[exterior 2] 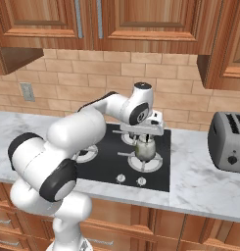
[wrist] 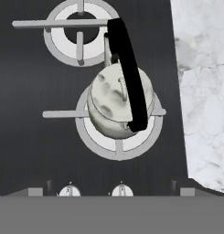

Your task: The kettle is done boiling. Turn off the stove, then wait for 300 timesteps before moving the kettle to the dining table.

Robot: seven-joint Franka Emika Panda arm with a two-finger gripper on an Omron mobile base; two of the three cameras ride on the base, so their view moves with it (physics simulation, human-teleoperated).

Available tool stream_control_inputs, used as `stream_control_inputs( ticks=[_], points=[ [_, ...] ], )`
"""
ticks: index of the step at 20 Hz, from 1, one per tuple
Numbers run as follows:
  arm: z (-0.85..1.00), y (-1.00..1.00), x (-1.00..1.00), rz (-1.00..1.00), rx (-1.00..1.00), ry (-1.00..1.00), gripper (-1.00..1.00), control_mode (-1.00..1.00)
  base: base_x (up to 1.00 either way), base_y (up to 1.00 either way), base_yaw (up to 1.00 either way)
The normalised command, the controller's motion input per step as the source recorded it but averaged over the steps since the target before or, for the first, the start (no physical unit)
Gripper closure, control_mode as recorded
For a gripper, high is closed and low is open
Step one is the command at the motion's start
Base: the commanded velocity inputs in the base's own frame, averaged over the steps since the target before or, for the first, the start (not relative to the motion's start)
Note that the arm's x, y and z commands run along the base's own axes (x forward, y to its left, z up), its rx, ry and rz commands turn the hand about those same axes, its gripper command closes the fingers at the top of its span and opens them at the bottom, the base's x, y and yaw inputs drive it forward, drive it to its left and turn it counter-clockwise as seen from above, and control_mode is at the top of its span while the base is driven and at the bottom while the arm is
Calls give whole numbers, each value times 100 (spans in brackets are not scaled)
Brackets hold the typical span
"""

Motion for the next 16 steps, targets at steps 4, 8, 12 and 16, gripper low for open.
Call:
stream_control_inputs(
  ticks=[4,8,12,16],
  points=[
    [0,0,17,0,0,0,-100,-100,0,0,0],
    [0,-1,17,0,0,0,-100,-100,0,0,0],
    [0,-5,17,0,0,0,-100,-100,0,0,0],
    [-2,-5,11,0,0,0,-100,-100,0,0,0]
  ],
)
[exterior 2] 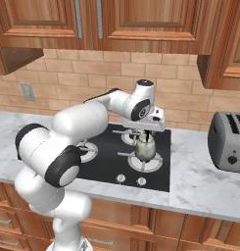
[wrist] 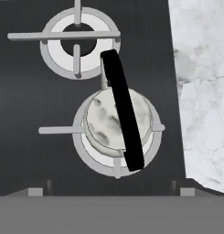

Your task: The kettle is done boiling. Turn off the stove, then wait for 300 timesteps before moving the kettle to the dining table.

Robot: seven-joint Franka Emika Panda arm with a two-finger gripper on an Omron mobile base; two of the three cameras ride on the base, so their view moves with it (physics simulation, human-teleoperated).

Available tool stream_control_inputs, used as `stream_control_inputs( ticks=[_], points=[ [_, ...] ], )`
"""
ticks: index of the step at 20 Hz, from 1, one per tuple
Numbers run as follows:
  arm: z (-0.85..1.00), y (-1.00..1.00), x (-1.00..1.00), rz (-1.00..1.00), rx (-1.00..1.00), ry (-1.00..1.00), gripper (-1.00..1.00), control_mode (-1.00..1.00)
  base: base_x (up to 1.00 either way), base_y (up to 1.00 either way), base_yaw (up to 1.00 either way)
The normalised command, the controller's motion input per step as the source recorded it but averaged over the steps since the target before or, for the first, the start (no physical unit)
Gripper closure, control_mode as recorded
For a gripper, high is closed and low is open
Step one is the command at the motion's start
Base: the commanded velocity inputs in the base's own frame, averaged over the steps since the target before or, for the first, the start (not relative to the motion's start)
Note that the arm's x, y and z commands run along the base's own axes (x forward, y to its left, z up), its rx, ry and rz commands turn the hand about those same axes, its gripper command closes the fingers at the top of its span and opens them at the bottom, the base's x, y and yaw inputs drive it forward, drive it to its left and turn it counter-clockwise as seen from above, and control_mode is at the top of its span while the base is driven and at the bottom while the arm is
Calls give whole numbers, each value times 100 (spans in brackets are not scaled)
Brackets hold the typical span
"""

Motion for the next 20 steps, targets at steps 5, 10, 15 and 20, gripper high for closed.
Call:
stream_control_inputs(
  ticks=[5,10,15,20],
  points=[
    [-9,-8,6,0,0,0,-100,-100,0,0,0],
    [-12,-1,10,0,0,0,-100,-100,0,0,0],
    [-4,-1,14,1,0,-1,-100,-100,0,0,0],
    [-7,0,4,4,0,-4,-100,-100,0,0,0]
  ],
)
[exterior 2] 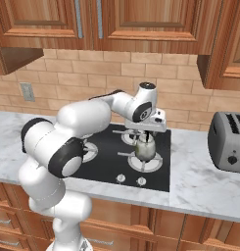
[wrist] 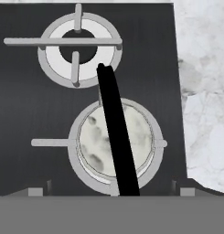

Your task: The kettle is done boiling. Turn off the stove, then wait for 300 timesteps before moving the kettle to the dining table.

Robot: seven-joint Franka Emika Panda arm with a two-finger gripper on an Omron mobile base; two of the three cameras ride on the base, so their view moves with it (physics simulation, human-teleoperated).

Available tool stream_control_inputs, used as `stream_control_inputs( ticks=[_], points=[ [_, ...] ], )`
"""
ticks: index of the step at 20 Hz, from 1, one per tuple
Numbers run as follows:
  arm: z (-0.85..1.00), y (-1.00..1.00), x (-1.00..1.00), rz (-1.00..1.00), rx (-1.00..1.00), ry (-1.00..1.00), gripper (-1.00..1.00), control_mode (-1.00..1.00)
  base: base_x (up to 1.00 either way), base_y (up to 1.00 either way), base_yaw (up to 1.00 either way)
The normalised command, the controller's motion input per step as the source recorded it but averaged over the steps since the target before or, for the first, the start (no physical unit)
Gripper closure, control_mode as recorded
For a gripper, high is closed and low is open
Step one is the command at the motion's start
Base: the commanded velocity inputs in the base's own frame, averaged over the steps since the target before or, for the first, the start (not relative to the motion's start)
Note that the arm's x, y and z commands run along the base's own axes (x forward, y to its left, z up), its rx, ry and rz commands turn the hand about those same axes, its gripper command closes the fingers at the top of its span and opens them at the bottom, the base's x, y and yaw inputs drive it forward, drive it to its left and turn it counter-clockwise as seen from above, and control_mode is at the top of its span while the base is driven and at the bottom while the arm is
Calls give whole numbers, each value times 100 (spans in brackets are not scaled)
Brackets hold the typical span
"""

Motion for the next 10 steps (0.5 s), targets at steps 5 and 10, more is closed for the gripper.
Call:
stream_control_inputs(
  ticks=[5,10],
  points=[
    [-5,-1,0,4,0,-2,-100,-100,0,0,0],
    [-1,-2,1,5,0,-1,-100,-100,0,0,0]
  ],
)
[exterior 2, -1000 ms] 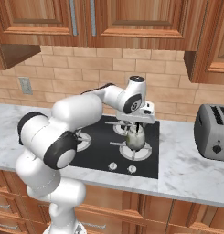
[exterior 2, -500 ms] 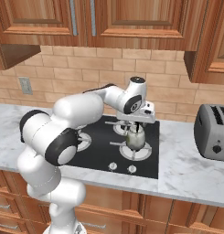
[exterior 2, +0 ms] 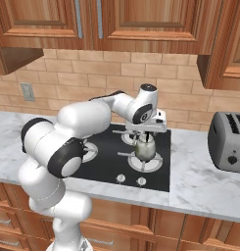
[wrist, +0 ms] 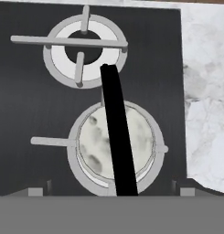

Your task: The kettle is done boiling. Turn off the stove, then wait for 300 timesteps before moving the kettle to the dining table.

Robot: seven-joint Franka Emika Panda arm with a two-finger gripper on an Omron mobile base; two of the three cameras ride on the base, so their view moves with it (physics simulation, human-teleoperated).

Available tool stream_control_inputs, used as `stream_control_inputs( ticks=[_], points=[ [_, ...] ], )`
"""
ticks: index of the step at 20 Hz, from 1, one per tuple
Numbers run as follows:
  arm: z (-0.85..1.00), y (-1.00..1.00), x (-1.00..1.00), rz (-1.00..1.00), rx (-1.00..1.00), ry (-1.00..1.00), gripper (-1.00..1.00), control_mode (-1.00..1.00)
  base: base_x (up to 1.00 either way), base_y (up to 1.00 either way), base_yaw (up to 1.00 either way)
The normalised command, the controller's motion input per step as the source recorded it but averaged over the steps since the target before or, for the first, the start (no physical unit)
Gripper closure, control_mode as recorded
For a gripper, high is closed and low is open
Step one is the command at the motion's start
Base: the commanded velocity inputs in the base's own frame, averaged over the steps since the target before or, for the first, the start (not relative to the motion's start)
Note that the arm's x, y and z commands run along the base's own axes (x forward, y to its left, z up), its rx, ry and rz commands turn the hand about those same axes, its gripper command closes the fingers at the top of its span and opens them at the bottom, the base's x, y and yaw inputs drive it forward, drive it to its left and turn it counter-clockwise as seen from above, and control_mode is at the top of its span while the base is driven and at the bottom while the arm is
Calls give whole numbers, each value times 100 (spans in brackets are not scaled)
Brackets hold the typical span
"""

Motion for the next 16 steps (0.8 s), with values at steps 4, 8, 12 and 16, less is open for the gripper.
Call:
stream_control_inputs(
  ticks=[4,8,12,16],
  points=[
    [-1,0,3,4,0,0,-100,-100,0,0,0],
    [-9,0,7,4,0,2,-100,-100,0,0,0],
    [-10,0,5,3,0,1,100,-100,0,0,0],
    [-9,0,0,2,0,0,100,-100,0,0,0]
  ],
)
